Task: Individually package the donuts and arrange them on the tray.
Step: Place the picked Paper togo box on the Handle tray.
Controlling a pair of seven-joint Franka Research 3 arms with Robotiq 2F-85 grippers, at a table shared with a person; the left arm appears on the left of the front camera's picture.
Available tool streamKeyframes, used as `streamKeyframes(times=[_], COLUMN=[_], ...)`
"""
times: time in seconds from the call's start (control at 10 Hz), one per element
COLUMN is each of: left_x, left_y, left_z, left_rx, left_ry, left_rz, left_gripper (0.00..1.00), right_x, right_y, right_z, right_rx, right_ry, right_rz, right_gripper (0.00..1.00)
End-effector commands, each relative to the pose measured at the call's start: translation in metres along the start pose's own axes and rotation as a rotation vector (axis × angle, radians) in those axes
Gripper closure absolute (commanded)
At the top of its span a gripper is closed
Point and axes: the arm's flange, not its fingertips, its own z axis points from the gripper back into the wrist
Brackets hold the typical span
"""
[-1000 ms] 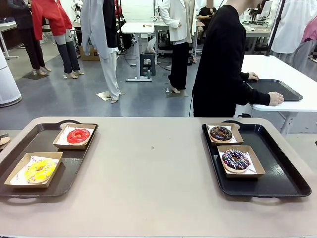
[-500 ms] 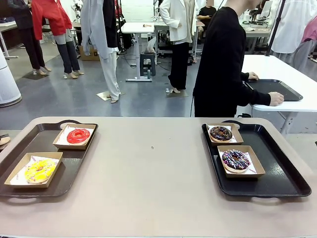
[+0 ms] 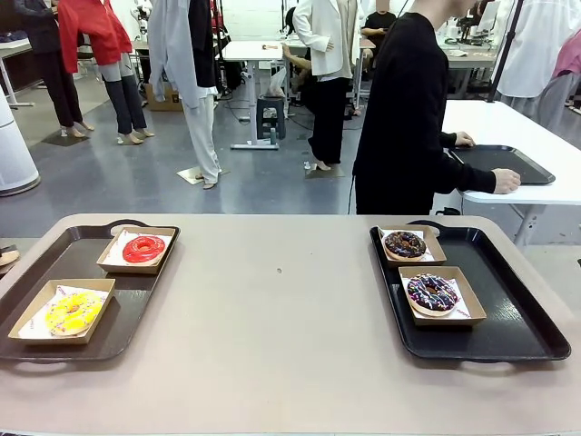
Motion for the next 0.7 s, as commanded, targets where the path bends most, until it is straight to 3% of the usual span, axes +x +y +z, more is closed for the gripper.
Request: streamKeyframes(times=[0.0,0.6], left_x=[-0.0005,-0.0005], left_y=[-0.0004,-0.0004], left_z=[0.0026,0.0026], left_rx=[0.004,0.004], left_ry=[0.005,0.005], left_rz=[0.001,0.001], left_gripper=[0.0,0.0], right_x=[-0.0045,-0.0045], right_y=[0.0021,0.0021], right_z=[-0.0009,-0.0009], right_rx=[-0.005,-0.005], right_ry=[0.002,0.002], right_rz=[-0.003,-0.003], right_gripper=[0.0,0.0])
